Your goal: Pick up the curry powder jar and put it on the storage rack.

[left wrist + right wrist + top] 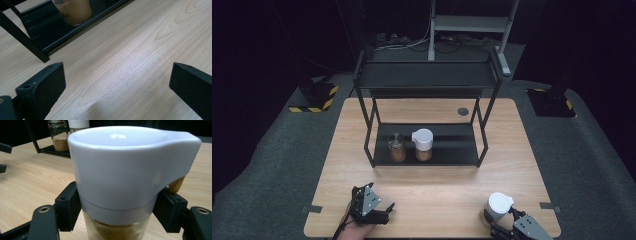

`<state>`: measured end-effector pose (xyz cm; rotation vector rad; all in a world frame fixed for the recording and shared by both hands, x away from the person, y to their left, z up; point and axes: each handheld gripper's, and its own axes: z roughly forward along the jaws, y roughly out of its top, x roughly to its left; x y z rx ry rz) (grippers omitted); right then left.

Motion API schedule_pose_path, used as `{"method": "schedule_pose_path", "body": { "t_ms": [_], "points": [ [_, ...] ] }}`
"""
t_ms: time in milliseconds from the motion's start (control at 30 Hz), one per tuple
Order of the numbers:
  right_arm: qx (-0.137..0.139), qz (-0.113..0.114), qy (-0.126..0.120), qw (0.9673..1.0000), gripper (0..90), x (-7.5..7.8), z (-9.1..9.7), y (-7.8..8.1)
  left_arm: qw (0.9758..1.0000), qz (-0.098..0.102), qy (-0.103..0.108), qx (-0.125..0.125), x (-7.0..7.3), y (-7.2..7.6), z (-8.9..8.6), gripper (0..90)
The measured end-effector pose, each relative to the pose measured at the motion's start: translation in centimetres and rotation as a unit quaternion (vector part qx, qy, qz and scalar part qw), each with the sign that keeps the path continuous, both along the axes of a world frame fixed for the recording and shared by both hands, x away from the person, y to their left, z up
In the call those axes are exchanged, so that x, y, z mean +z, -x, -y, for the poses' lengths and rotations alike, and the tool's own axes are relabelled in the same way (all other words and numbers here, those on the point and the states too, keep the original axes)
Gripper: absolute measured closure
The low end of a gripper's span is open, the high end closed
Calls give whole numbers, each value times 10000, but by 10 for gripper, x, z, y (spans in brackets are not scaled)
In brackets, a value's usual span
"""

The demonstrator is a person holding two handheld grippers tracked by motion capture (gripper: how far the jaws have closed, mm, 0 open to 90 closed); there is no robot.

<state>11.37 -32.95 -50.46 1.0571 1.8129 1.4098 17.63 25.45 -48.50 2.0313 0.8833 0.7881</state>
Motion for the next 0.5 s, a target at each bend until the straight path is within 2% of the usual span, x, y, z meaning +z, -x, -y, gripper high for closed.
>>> {"method": "schedule_pose_path", "body": {
  "t_ms": [500],
  "points": [
    [-65, -4, -82, 9999, 304, -1, -1, -1, 10000, -13, 14, -16, 0, -1, -1, 9]
  ]
}}
